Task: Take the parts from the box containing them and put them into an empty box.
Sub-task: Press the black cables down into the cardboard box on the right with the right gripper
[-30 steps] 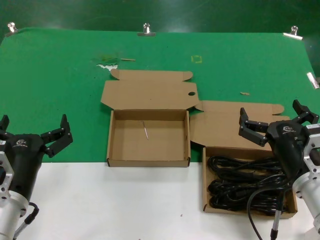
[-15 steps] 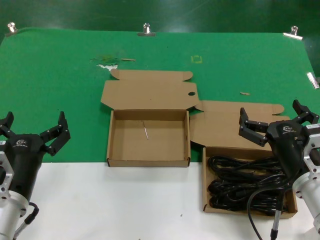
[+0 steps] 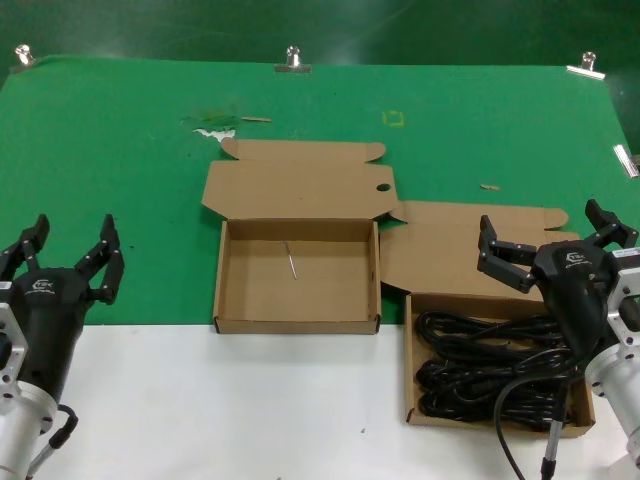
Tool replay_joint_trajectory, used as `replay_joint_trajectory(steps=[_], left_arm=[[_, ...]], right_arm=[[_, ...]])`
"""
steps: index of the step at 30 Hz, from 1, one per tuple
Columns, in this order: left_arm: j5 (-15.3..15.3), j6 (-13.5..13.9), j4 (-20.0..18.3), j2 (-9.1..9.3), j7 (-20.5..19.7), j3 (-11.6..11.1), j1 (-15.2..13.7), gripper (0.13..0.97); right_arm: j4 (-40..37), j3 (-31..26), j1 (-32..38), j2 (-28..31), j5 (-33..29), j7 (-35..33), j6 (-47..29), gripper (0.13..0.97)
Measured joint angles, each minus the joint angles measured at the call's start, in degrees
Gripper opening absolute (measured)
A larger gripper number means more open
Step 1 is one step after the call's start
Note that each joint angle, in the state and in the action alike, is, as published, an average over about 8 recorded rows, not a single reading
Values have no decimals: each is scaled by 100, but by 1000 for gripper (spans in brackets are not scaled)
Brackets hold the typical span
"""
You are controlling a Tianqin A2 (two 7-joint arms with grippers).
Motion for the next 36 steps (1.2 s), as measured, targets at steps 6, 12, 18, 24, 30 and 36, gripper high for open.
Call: replay_joint_trajectory(steps=[6, 12, 18, 24, 30, 36], left_arm=[[1, 0, 0, 0, 0, -1, 0, 447], [1, 0, 0, 0, 0, 0, 0, 385], [1, 0, 0, 0, 0, 1, 0, 282], [1, 0, 0, 0, 0, 0, 0, 208], [1, 0, 0, 0, -1, 0, 0, 171], [1, 0, 0, 0, -2, 0, 0, 151]], right_arm=[[76, -376, -52, 226, 222, -20, 343, 966], [105, -501, -128, 345, 323, -26, 436, 966], [92, -722, -58, 613, 431, 2, 373, 966], [8, -1167, 363, 1231, 526, 232, -29, 966], [-159, -1461, 955, 1810, 450, 563, -684, 966], [-316, -1577, 1467, 2173, 257, 747, -1385, 966]])
